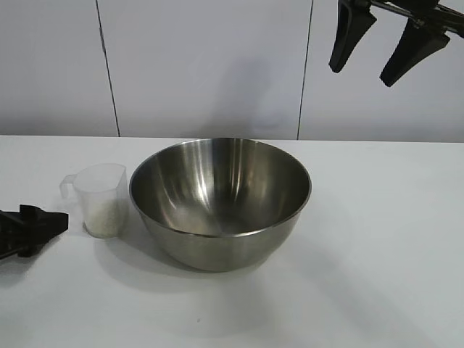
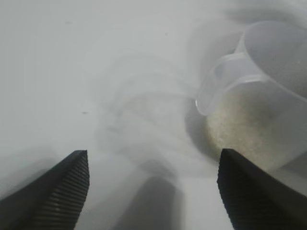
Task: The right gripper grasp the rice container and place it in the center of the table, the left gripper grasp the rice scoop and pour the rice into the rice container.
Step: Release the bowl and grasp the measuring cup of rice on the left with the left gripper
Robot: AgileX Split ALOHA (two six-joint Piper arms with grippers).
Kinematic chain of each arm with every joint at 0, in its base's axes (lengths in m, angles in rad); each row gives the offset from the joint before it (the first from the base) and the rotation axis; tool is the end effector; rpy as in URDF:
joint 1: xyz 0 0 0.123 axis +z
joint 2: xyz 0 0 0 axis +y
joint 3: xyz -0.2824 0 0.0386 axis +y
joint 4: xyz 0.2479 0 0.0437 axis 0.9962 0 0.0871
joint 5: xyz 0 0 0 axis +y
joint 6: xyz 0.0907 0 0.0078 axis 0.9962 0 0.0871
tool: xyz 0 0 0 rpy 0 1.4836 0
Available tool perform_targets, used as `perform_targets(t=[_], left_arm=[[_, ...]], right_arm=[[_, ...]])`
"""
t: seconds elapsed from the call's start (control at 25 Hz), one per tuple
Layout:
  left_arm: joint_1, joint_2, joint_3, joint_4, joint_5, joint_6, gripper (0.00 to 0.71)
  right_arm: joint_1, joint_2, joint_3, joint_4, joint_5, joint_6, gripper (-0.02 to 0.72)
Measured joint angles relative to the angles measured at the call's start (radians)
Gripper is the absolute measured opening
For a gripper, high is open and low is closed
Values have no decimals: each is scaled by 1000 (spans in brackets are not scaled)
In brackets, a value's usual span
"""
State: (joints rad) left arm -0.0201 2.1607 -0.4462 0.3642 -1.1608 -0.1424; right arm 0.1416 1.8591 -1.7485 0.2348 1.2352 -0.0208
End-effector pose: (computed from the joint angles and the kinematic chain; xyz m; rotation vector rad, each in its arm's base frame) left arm 0.2721 -0.0352 0.0438 0.2343 2.0381 -0.3500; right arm 0.3896 0.0758 0.3145 -0.1690 2.8186 0.3578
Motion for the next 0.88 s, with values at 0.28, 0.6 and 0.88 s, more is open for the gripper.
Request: perform_targets(t=[0.28,0.6,0.88], left_arm=[[0,17,-52,6,5,-13,539],[0,17,-72,7,5,-28,539],[0,17,-111,7,6,-65,536]], right_arm=[[0,0,0,0,0,-1,484],[0,0,0,0,-4,-1,484],[0,0,0,0,-4,-1,484]])
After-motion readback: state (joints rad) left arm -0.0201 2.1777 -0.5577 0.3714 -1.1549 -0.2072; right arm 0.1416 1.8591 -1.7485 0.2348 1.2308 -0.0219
